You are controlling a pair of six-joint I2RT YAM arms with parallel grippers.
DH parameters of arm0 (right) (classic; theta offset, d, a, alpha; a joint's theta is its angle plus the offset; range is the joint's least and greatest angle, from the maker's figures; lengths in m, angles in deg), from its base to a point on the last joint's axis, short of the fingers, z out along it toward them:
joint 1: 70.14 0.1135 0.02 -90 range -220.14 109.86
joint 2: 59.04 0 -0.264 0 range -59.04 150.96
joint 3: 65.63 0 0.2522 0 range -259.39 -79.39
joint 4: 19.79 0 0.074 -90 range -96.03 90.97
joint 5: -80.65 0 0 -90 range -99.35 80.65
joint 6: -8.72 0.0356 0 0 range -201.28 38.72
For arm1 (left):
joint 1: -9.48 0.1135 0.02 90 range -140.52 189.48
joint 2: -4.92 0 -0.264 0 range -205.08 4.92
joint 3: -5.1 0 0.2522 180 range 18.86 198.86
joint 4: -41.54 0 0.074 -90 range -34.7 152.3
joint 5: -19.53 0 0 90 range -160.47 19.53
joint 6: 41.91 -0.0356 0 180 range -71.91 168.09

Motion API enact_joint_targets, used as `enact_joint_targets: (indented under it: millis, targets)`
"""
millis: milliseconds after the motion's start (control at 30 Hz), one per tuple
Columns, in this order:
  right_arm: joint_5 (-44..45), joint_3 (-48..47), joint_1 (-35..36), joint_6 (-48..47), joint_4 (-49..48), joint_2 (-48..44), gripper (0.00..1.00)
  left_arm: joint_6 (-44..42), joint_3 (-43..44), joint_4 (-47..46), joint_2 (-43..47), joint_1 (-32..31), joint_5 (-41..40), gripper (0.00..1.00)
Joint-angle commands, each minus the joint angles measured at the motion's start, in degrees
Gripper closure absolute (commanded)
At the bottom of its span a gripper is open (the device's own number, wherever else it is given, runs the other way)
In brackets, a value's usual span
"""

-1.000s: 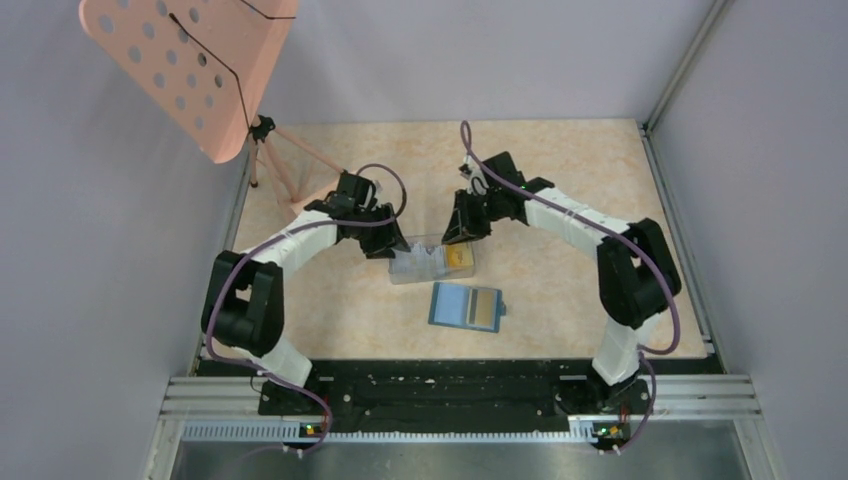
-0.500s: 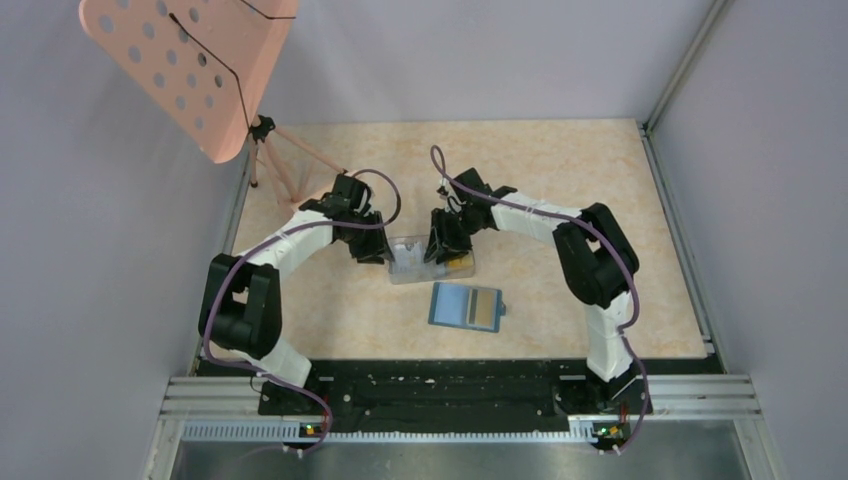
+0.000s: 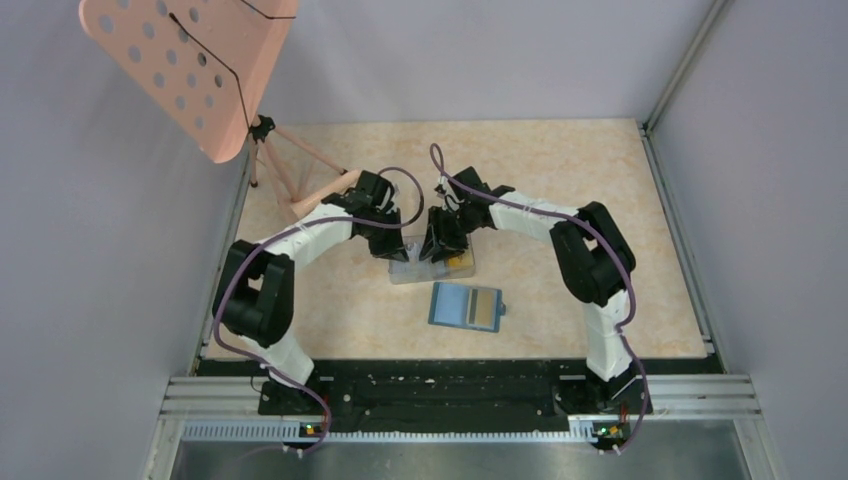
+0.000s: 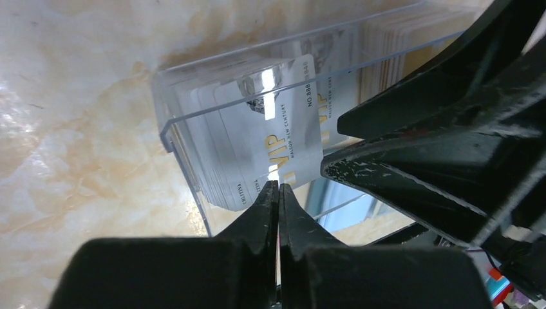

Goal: Put the credit cards into the card holder
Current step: Pick up the credit card from the storage box.

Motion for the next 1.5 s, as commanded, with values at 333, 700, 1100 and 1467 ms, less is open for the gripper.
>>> enact_joint_targets:
  millis: [333,700,1100,1467]
  targets:
    - [-1.19,-0.81,0.25,1.60,-3.40,2.63,0.60,-1.02,1.88,2.37,-2.79,-1.98,-7.22,1.00]
    - [-1.94,-0.47,0.23,2.07,-3.80,3.25,0.66,-0.73,1.83,2.38,-6.05,-5.23,-8.07,1.00]
    - [-2.52,0.06,0.16,2.64,-4.91,1.56,1.00,-1.02,1.58,3.30,-5.86,-5.45,-9.50,1.00]
    - [-6.30,4.09,0.20,5.63,-13.33,-3.88,1.00,-1.20,1.58,3.55,-5.67,-5.49,-10.11,0.99]
